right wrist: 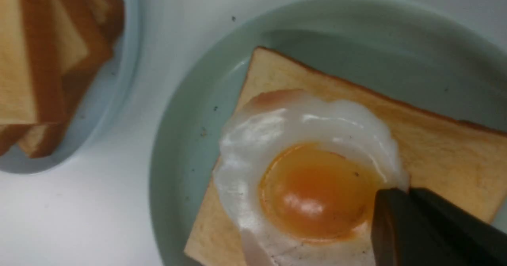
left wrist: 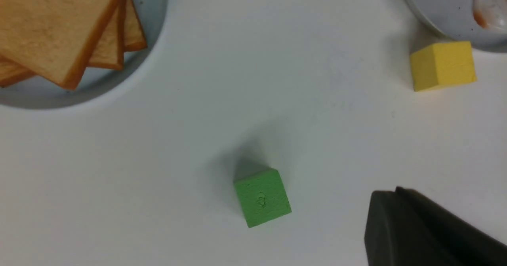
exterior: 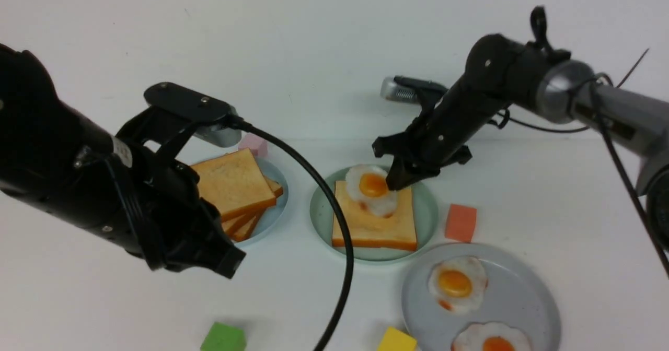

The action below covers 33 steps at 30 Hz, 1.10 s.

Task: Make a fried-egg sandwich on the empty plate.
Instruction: Use the right arm to place the fried egg on the slice of bread in the middle, then use the left arm to grab a slice of bread

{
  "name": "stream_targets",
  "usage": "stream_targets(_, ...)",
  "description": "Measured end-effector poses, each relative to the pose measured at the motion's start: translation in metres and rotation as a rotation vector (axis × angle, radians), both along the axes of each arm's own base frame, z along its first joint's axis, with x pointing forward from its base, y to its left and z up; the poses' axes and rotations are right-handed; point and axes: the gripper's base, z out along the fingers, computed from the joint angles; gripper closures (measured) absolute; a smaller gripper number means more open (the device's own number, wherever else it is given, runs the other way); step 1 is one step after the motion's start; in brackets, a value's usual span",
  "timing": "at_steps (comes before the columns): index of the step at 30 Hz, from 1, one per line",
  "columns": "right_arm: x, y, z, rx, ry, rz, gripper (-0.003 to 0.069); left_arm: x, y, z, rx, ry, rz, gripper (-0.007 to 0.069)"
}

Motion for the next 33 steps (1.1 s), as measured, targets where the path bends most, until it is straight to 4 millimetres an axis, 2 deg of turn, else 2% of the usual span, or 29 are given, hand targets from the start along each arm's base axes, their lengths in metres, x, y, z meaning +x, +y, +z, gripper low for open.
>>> stream_targets(2,0.001,0.000,-0.004,-0.002,0.007,-0.001,0.0603,0.000,0.000,0.000,0.000,0.000,0.000,0.0622)
stream_targets(6,0.001,0.000,-0.005,-0.003,0.014,0.000,0.0519,0.000,0.000,0.000,-0.002,-0.001,0.004,0.0620)
stream_targets(11,-0.003,-0.001,0.003,-0.009,0.023,0.019,0.0251,0.010,-0.002,0.006,-0.083,-0.087,0.104,0.0596)
stream_targets(13,-0.006,-0.002,0.018,-0.020,-0.005,0.039,0.0167,0.015,-0.002,0.009,-0.114,-0.124,0.147,0.0589)
stream_targets(15,-0.012,-0.006,0.043,-0.041,-0.057,0.063,0.0083,0.022,0.004,0.012,-0.157,-0.145,0.236,0.0586)
stream_targets(16,-0.013,-0.007,0.047,-0.043,-0.063,0.065,0.0083,0.022,0.004,0.012,-0.159,-0.144,0.241,0.0586)
stream_targets(18,-0.028,-0.013,0.093,-0.056,-0.150,0.100,0.0046,0.034,0.021,0.016,-0.184,-0.116,0.364,0.0586)
stream_targets(19,-0.035,-0.015,0.110,-0.058,-0.177,0.111,0.0044,0.039,0.030,0.018,-0.190,-0.101,0.415,0.0586)
stream_targets(22,-0.071,-0.018,0.172,-0.051,-0.276,0.169,0.0060,0.058,0.062,0.017,-0.217,-0.042,0.577,0.0580)
stream_targets(25,-0.112,-0.009,0.215,-0.033,-0.346,0.239,0.0099,0.077,0.092,0.006,-0.302,0.042,0.719,0.0554)
stream_targets(27,-0.136,-0.001,0.229,-0.016,-0.366,0.279,0.0121,0.088,0.099,-0.009,-0.363,0.143,0.765,0.0525)
stream_targets(29,-0.159,0.008,0.227,-0.011,-0.346,0.327,0.0132,0.098,0.100,-0.031,-0.394,0.264,0.786,0.0468)
stream_targets(30,-0.161,0.009,0.227,-0.011,-0.343,0.332,0.0132,0.099,0.100,-0.034,-0.395,0.273,0.786,0.0461)
stream_targets(33,-0.187,0.017,0.215,-0.010,-0.316,0.376,0.0137,0.114,0.099,-0.065,-0.395,0.370,0.809,0.0331)
